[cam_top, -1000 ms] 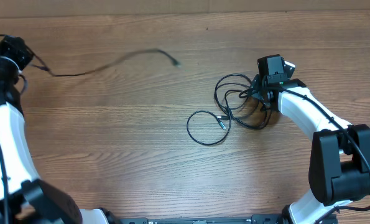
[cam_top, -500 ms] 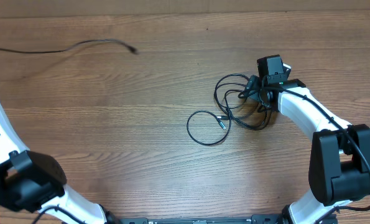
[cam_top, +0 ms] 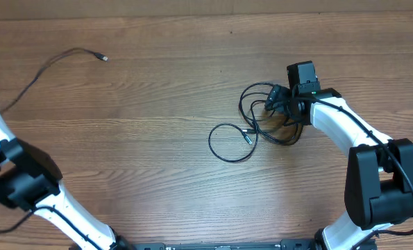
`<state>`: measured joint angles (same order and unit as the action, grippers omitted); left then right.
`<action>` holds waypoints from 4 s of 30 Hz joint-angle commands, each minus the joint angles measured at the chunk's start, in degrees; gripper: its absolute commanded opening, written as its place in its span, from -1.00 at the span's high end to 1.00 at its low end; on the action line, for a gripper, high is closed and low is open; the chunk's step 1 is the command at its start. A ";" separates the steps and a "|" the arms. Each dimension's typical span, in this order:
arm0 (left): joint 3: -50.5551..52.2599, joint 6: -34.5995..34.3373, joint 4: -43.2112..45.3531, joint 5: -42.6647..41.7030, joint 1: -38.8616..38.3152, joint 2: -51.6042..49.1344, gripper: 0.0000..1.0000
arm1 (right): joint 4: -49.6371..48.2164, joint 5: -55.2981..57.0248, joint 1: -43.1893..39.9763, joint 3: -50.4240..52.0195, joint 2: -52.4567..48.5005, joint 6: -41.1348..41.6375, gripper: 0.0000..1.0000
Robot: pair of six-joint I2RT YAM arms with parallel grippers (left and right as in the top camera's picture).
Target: Untangle cables
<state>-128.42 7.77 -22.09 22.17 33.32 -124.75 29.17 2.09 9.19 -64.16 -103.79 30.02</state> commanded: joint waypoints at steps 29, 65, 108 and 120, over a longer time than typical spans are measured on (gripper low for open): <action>-0.96 22.25 -17.77 -21.88 -10.36 -21.51 -0.68 | 0.96 -6.60 0.11 0.46 -0.50 0.20 -0.97; 6.71 0.13 -13.86 -16.94 -1.20 -22.23 0.92 | 4.07 -6.29 0.11 0.46 -0.50 0.22 -0.98; -13.70 -22.62 -13.75 -17.25 -6.62 -22.14 0.91 | 4.79 -7.78 0.11 0.46 -0.50 0.22 -1.00; -14.34 -12.94 -16.57 -20.52 -12.37 -21.38 -1.00 | 5.70 -10.32 0.11 0.46 -0.50 0.20 -1.00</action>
<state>-142.56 -7.44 -37.21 0.69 22.22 -147.09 34.54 -6.13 9.19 -64.10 -103.79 30.02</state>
